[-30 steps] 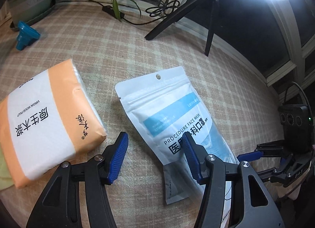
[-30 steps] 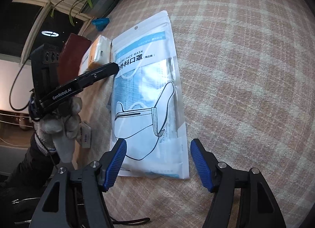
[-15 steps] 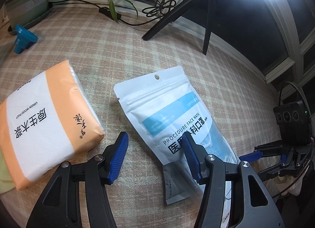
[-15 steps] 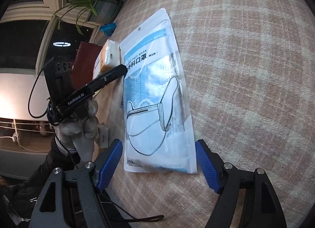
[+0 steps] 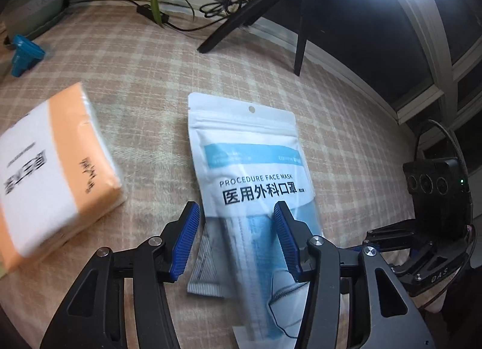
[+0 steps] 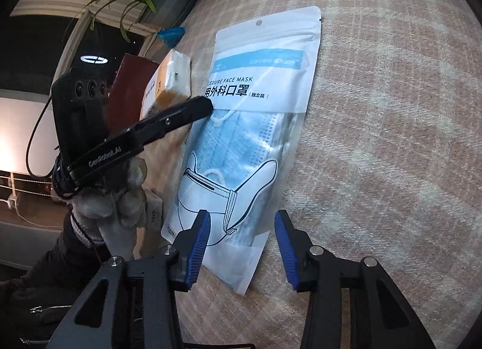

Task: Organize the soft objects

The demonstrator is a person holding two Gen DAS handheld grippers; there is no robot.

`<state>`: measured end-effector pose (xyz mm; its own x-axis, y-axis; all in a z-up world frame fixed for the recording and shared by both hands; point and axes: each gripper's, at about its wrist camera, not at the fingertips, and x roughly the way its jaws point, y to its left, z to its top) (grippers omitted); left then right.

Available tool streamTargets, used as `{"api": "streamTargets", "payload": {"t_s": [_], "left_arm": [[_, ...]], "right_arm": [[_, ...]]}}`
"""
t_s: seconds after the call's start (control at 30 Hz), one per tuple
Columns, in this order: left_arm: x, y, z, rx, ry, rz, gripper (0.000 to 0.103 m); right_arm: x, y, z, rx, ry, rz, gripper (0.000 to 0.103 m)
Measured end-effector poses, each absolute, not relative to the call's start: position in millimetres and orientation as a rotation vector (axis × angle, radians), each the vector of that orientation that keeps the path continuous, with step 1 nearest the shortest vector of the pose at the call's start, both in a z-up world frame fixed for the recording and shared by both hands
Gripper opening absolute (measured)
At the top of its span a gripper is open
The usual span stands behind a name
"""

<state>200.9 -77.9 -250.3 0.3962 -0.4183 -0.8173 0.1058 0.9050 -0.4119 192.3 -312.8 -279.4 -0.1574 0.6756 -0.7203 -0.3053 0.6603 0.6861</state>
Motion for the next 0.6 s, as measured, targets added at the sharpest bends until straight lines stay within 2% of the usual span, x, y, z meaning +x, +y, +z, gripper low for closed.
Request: {"api": "streamTargets", "payload": {"t_s": [0.43, 0.5, 0.6], "left_arm": [[149, -76, -247, -0.318, 1.243, -0.433, 0.049], [145, -82, -248, -0.303, 1.254, -0.443, 0.049], [141, -86, -251, -0.295, 1.263, -0.44, 0.049]], "right_arm": [[193, -321, -289, 0.448, 1.495, 0.876, 0.041], [194, -320, -288, 0.456, 1.498, 0.874, 0.048], [196, -324, -290, 0.498, 1.502, 0.877, 0.051]]}}
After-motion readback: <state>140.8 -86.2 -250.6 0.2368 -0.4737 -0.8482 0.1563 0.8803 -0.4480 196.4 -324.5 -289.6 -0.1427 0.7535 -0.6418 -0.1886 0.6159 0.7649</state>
